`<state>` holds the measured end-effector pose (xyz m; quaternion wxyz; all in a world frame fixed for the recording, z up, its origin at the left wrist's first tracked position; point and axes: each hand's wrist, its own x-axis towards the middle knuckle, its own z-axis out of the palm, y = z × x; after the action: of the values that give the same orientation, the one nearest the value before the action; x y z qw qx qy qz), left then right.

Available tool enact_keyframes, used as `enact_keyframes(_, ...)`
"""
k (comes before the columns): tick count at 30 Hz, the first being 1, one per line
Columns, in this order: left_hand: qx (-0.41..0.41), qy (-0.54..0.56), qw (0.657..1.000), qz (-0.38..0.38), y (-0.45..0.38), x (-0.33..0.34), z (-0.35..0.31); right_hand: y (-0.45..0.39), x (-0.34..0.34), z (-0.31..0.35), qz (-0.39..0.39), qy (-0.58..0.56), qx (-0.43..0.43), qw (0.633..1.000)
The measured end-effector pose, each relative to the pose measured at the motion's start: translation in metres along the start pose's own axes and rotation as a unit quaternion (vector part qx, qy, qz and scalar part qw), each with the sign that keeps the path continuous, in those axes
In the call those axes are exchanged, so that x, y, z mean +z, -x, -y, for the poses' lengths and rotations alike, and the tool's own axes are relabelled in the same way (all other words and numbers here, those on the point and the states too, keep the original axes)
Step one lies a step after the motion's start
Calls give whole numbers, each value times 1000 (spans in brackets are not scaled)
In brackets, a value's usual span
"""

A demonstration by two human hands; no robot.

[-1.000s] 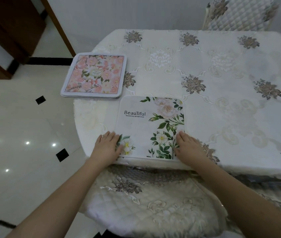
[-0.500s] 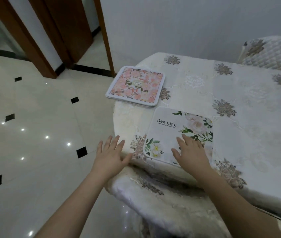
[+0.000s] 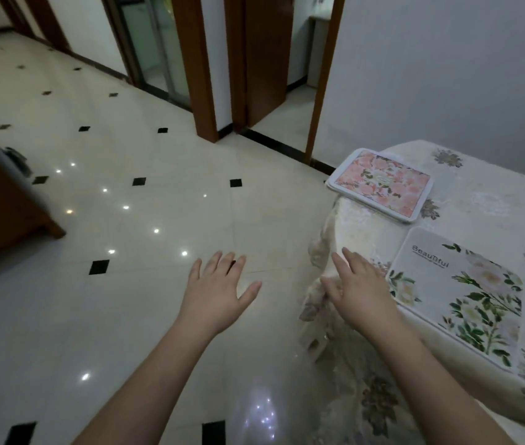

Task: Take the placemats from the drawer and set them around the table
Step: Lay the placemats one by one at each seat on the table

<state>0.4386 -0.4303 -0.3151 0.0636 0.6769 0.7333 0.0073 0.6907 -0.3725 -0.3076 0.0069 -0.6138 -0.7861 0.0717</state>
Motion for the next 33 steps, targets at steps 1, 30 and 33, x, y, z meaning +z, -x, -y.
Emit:
enact_keyframes(1, -16, 5, 1000, 1, 6, -4, 14, 0, 0, 19, -2, 3, -16, 1000)
enact_keyframes(30, -36, -4, 999, -17, -168, -51, 66, -189, 7, 85, -63, 18, -127, 990)
enact_keyframes(33, -61, -19, 998, -24, -190, -52, 66, -217, 5, 89, -66, 20, -135, 988)
